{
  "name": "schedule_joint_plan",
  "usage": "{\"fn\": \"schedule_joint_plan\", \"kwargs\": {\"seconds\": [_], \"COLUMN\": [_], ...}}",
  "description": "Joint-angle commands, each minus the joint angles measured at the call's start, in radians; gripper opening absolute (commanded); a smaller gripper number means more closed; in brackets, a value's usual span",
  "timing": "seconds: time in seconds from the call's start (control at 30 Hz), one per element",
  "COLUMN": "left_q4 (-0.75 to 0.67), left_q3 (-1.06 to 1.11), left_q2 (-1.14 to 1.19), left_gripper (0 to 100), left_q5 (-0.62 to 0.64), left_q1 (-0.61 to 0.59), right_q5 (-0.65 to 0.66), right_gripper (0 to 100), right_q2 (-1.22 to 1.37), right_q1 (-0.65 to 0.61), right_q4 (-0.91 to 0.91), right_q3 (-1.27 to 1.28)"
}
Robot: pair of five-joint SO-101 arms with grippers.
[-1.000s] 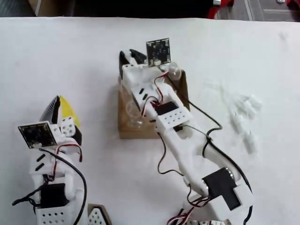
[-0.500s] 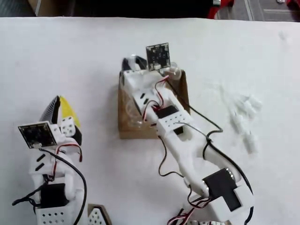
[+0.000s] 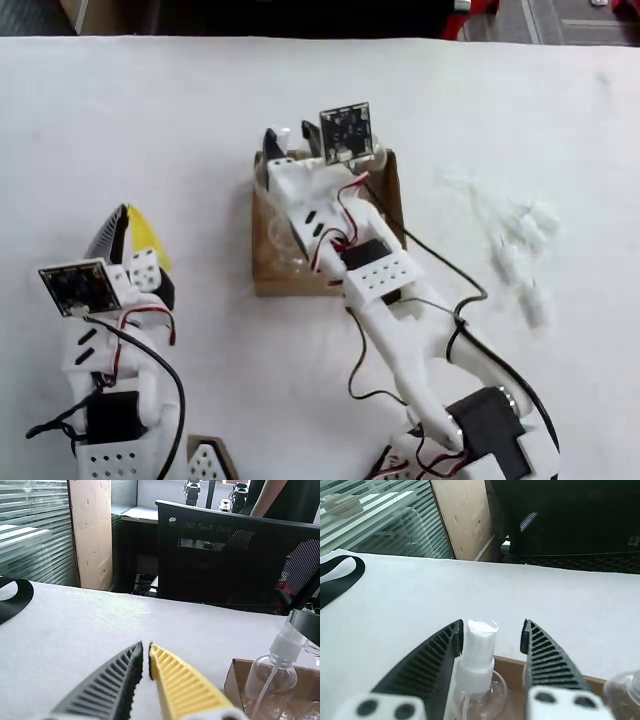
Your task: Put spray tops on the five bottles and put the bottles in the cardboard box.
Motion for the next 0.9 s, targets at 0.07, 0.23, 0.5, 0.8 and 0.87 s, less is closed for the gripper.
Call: {"fn": "schedule_joint_plan", "kwargs": {"seconds": [0.07,0.23,0.5,0.8,0.87], "left_q4": [-0.032,-0.032,-0.032,-0.029,-0.025], "left_q3": [-0.009,-0.009,-0.009,-0.011,-0.014], "left_q2": [-0.007,-0.007,-0.007,-0.007,-0.007], "left_gripper": [3,3,3,7,11], "left_q5": [-0.008,-0.008,-0.008,-0.002,0.0], "left_q1": [0.01,0.01,0.01,0.01,0.005], "right_q5": [0.002,0.002,0.002,0.002,0.002], "right_gripper": [15.9,16.2,16.3,16.3,16.3], "right_q2": [-0.048,-0.053,-0.127,-0.314,-0.371], "right_q1": [-0.018,-0.018,-0.03,-0.035,-0.035], "right_q4": [-0.013,-0.019,-0.013,0.087,0.177], "right_q3": [-0.006,-0.021,-0.046,-0.041,-0.043]}}
